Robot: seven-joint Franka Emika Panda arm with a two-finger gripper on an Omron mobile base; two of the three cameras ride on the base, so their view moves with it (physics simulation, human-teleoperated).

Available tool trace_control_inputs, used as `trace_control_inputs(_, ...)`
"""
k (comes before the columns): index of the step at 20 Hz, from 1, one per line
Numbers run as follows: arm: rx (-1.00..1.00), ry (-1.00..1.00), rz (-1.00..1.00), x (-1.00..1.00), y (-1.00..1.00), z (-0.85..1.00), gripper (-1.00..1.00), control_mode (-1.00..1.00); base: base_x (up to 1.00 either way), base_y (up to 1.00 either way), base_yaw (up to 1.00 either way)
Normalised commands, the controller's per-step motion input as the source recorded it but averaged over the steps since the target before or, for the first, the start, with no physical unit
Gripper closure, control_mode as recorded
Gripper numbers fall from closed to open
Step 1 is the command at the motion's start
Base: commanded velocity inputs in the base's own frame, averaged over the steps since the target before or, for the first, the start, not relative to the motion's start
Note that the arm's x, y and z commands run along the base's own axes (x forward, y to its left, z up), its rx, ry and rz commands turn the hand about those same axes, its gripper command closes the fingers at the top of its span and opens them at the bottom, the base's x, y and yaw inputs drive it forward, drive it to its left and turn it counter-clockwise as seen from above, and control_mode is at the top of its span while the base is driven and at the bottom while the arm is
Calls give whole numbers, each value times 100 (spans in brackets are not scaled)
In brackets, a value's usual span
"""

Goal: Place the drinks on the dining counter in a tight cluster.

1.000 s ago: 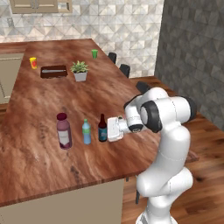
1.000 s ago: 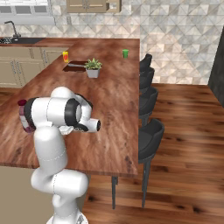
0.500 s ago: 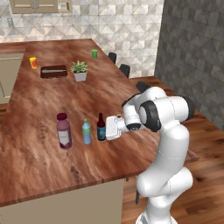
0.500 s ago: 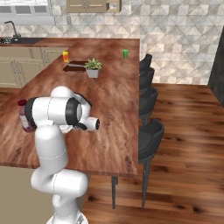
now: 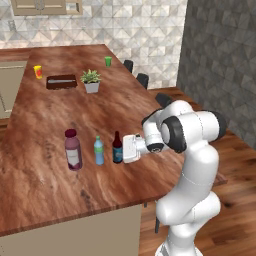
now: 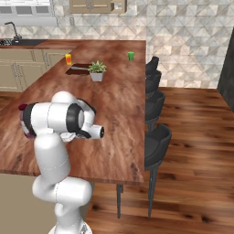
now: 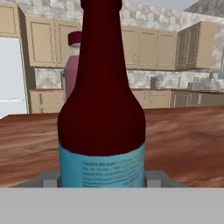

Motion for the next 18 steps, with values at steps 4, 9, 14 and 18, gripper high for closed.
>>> trace_control_inputs(4, 0, 0, 0, 0, 0, 0, 100, -100, 0, 0, 0)
trace_control_inputs(9, 0, 0, 0, 0, 0, 0, -100, -100, 0, 0, 0)
trace_control_inputs(14, 0, 0, 0, 0, 0, 0, -100, -100, 0, 0, 0)
trace_control_inputs(18, 0, 0, 0, 0, 0, 0, -100, -100, 0, 0, 0)
